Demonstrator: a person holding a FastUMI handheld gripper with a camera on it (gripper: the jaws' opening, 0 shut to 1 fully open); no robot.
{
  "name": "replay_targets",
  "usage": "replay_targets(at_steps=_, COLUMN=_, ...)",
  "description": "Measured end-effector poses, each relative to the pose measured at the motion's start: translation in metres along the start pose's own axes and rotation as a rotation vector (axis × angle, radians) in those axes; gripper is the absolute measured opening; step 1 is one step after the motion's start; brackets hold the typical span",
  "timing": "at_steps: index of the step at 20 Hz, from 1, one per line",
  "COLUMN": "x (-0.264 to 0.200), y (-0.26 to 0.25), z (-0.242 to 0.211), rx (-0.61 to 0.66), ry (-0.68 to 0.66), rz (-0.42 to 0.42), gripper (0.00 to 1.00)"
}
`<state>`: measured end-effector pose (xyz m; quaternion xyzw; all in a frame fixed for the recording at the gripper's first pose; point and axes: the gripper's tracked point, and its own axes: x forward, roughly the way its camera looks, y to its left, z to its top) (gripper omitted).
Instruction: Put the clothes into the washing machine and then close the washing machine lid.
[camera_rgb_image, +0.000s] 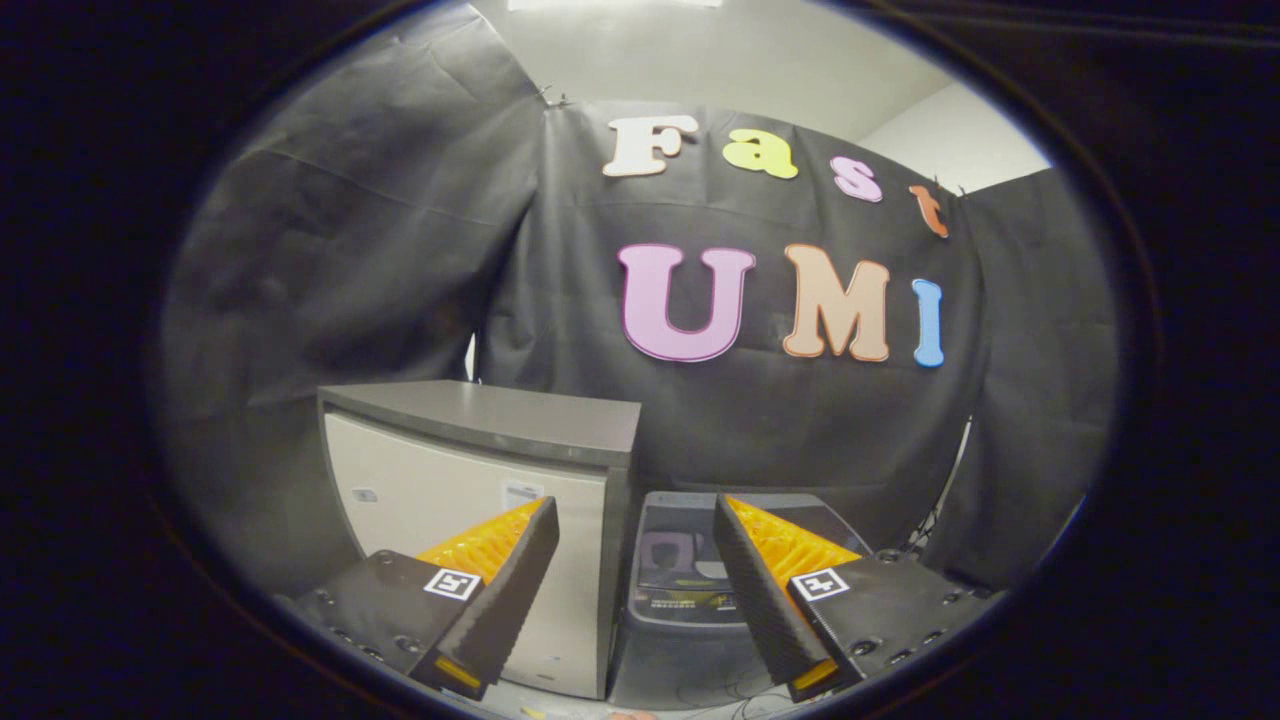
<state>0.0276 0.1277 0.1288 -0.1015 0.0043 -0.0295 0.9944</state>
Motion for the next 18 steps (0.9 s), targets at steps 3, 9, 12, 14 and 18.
replay_targets(at_steps=3, x=-0.008, y=0.0, z=-0.004, rx=0.018, ry=-0.006, rz=-0.004, gripper=0.97)
replay_targets(at_steps=9, x=-0.005, y=-0.009, z=-0.024, rx=0.043, ry=0.01, rz=-0.032, gripper=0.97)
replay_targets(at_steps=12, x=0.002, y=-0.016, z=-0.034, rx=0.007, ry=0.022, rz=-0.033, gripper=0.97)
replay_targets(at_steps=14, x=0.008, y=-0.022, z=-0.037, rx=0.004, ry=0.024, rz=-0.036, gripper=0.97)
replay_targets(at_steps=18, x=0.013, y=-0.031, z=-0.039, rx=0.039, ry=0.018, rz=-0.032, gripper=0.97)
